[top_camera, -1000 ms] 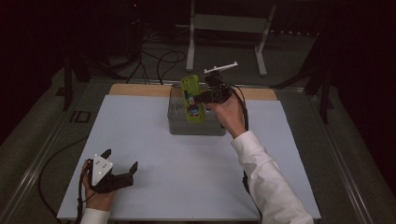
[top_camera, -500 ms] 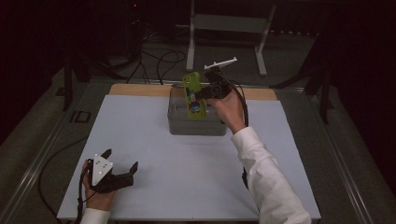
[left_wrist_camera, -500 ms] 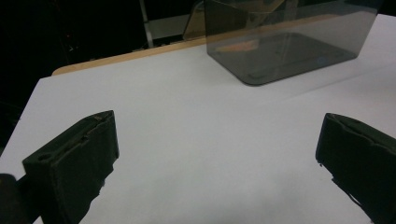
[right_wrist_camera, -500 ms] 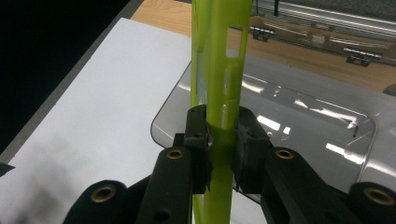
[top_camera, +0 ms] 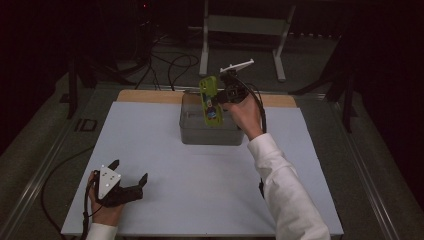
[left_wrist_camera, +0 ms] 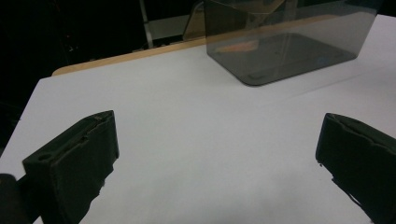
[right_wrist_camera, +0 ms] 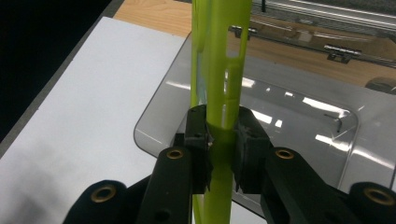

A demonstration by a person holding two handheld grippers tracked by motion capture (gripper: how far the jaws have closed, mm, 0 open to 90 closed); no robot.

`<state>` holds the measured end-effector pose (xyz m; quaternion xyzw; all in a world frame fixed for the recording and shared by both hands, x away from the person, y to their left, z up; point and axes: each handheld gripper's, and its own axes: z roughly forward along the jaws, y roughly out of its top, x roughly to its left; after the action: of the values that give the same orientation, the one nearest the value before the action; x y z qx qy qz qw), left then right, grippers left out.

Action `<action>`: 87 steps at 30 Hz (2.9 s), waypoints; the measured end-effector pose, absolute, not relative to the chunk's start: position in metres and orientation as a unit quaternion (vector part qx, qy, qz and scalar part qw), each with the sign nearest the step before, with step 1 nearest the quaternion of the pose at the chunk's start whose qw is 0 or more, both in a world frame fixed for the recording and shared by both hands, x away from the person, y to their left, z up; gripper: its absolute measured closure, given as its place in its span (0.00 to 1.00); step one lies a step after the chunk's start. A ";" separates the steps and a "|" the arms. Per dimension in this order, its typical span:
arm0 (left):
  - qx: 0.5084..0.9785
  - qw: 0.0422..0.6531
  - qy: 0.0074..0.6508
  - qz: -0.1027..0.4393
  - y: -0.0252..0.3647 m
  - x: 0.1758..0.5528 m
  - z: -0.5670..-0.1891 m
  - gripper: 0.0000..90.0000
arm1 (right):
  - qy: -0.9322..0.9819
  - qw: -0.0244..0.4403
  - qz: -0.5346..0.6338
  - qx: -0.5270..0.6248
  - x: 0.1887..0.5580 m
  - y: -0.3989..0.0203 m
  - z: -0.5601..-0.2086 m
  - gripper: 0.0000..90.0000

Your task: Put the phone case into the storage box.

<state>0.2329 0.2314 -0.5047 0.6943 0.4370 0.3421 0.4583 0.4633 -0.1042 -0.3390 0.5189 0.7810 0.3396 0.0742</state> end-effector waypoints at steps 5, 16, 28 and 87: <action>0.694 0.458 0.437 0.342 0.231 0.233 -0.505 0.00 | 0.779 0.076 0.332 0.526 0.467 -0.106 -0.340 0.87; 0.694 0.459 0.437 0.342 0.231 0.233 -0.505 0.00 | 0.770 0.075 0.316 0.550 0.475 -0.113 -0.344 0.87; 0.694 0.459 0.436 0.341 0.231 0.233 -0.505 0.00 | 0.763 0.074 0.305 0.565 0.481 -0.121 -0.347 0.87; 0.694 0.459 0.435 0.343 0.231 0.233 -0.504 0.00 | 0.739 0.087 0.269 0.611 0.494 -0.152 -0.370 0.86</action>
<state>0.2327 0.2310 -0.5044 0.6942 0.4353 0.3428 0.4594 0.4945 -0.1521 -0.3701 0.6112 0.7394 0.2688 0.0867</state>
